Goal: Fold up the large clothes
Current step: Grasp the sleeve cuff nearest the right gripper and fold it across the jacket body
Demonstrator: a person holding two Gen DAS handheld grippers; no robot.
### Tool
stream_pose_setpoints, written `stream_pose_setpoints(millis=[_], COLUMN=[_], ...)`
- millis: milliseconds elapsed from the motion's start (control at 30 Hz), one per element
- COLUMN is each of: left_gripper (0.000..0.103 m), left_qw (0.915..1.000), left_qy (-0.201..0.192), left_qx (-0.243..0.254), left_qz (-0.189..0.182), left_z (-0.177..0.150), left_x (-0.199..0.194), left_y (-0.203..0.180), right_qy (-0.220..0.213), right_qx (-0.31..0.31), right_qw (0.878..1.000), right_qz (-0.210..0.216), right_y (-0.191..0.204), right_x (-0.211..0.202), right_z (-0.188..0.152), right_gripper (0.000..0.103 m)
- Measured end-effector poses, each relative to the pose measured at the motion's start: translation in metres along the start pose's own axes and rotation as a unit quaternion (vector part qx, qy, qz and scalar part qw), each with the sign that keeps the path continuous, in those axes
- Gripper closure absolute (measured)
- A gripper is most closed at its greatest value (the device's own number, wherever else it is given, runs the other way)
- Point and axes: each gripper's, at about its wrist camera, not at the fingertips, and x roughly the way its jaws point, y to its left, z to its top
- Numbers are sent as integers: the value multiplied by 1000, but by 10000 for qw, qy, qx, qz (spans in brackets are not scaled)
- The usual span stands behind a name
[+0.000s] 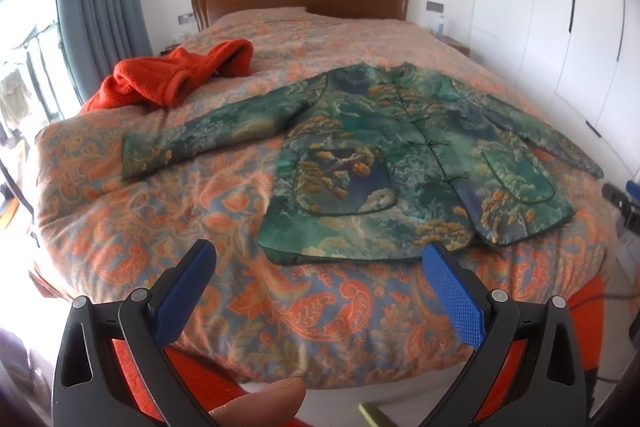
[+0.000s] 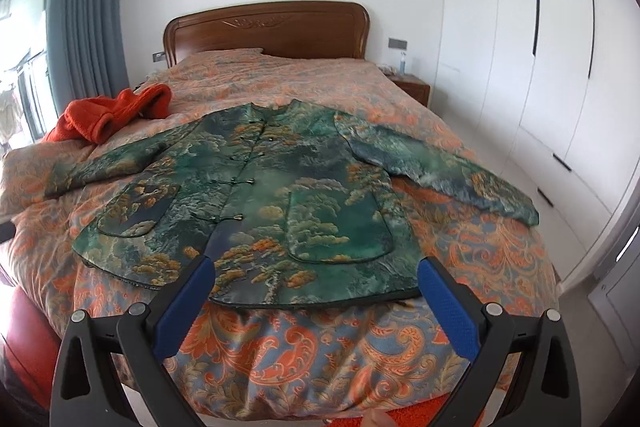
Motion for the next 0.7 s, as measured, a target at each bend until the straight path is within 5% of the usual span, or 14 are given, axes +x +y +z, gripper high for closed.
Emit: stream_pose_setpoints(millis=[167,400,533,700], left_gripper=[0,0,0,0], left_qw=[10000,9995,9997,9996], left_qy=[77,163,164,207], left_qx=[-40,-223,-161,-182], left_qz=[-28,-127,-56,30], left_z=[1,0,1,3], left_x=[2,2,0,0], left_y=[-1,-3,-7,-8], right_qy=[-490,-469,81,130], right_qx=[159,2027,3480,4621], right_qw=[9932,9764,9373,8867], right_qz=[-1048,-588,-181,33], right_y=[-59,-209,-284,-330], right_x=[1,67,139,200], right_z=[18,40,23,-4], right_gripper=[0,0,0,1])
